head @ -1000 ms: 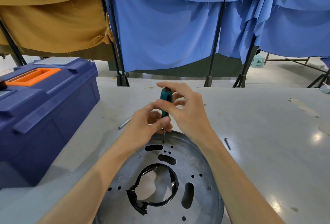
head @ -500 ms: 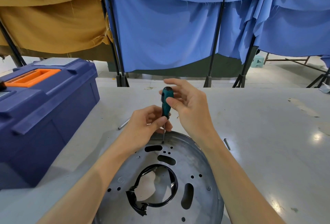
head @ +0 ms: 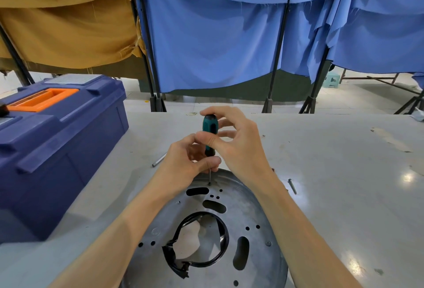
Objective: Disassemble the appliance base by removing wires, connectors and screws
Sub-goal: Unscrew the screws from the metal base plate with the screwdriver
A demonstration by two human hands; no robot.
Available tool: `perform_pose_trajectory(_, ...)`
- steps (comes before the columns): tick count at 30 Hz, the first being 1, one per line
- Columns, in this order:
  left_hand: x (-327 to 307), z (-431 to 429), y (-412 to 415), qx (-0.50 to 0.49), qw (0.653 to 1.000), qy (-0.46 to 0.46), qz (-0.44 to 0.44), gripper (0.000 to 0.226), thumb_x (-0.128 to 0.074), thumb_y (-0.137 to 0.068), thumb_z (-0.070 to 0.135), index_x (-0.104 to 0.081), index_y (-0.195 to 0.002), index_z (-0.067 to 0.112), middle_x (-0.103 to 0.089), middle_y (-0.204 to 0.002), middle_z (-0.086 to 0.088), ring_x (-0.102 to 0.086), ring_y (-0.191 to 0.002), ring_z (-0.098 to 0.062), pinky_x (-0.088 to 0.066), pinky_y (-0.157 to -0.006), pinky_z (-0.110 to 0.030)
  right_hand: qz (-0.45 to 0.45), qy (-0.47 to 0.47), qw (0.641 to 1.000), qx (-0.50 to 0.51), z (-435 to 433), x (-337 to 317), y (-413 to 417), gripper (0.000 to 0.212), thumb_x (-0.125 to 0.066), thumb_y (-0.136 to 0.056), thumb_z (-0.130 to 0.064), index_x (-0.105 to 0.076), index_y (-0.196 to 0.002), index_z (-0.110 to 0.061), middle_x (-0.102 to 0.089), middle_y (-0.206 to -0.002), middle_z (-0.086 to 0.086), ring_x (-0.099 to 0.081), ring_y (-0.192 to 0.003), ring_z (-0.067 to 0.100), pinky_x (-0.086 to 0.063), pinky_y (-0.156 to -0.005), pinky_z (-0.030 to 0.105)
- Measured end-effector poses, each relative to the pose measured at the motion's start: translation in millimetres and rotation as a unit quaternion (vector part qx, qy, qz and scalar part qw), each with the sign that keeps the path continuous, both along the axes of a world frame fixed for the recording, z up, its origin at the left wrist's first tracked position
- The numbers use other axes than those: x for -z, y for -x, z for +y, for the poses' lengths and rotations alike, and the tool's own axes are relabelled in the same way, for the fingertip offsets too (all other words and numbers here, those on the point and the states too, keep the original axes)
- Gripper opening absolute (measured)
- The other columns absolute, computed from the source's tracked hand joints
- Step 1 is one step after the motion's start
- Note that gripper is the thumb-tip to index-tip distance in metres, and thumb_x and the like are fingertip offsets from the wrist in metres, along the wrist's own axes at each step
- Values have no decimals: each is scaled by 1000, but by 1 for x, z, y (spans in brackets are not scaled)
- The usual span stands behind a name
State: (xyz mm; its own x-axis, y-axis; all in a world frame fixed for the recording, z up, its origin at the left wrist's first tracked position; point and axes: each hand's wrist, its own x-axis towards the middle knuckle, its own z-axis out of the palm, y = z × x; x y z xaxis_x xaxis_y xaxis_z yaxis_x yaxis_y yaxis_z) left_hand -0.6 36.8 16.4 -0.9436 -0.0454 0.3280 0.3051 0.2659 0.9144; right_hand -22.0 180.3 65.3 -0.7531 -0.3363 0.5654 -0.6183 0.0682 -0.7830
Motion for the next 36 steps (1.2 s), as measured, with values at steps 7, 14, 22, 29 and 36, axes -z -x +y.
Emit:
perform_pose_trajectory(7, 3, 2, 1, 16, 1000, -23, -2, 13, -53, -96, 10, -65, -98, 12, -74, -80, -8, -73, -78, -20, -57, -70, -24, -34, 35, 999, -12, 7, -3, 5, 36, -57, -89, 7, -64, -113, -19, -69, -105, 5, -66, -100, 18, -55, -92, 40)
perform_pose_trajectory(14, 1, 4, -1, 22, 1000, -17, 2, 16, -52, -97, 16, -65, -105, 13, -73, -82, -11, -72, -81, -26, -59, -76, -34, -27, 14, 1000, 9, 6, -2, 5, 44, -75, -79, -5, -65, -117, -25, -65, -99, -6, -62, -89, 6, -55, -86, 31)
perform_pose_trajectory(22, -1, 2, -2, 11, 1000, 6, 12, 44, -71, -76, 38, -57, -108, 12, -73, -84, -8, -72, -81, -26, -58, -76, -40, -12, -16, 1000, -12, 1, 0, 1, 35, -75, -81, -13, -66, -112, -28, -61, -107, -3, -58, -93, 5, -52, -83, 19)
perform_pose_trajectory(29, 1, -1, 1, 14, 1000, -19, 4, 8, -58, -94, 11, -64, -99, 11, -74, -79, -8, -73, -77, -22, -57, -68, -25, -32, 14, 999, -31, 5, -2, 4, 38, -60, -89, 3, -62, -118, -22, -67, -108, 1, -66, -98, 11, -55, -91, 33)
perform_pose_trajectory(36, 1, 1, -1, 29, 999, -24, 0, 15, -51, -98, 13, -64, -104, 16, -74, -80, -7, -73, -78, -22, -57, -70, -25, -38, 22, 999, -1, 5, -2, 6, 40, -66, -86, 0, -61, -118, -25, -68, -101, -3, -65, -93, 10, -55, -85, 25)
